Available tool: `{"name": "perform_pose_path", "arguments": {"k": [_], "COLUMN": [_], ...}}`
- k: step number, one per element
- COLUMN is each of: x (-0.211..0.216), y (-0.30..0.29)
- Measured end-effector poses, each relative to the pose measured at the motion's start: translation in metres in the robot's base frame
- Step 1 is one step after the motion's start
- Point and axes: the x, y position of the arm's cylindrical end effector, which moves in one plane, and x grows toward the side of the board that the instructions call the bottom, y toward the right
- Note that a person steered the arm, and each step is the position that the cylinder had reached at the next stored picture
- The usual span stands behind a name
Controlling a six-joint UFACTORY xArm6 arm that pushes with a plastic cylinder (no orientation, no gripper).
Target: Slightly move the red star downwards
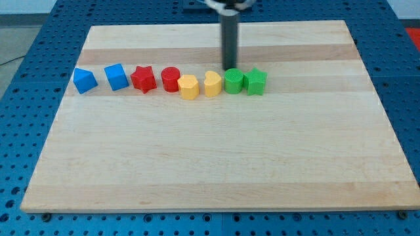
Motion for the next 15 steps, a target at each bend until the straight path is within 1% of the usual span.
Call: {"name": "perform_pose_path", "arguments": {"k": [1,2,3,4,5,6,7,9,11,12,14,15], "x": [0.03,0.071,0.004,-0.021,-0.017,0.0,0.012,0.011,0.025,0.016,0.014,0.018], "y": [0.106,0.157,0.157,0.088,-0.032,-0.125,-0.153,-0.137,-0.139,-0.14,-0.183,-0.188]}}
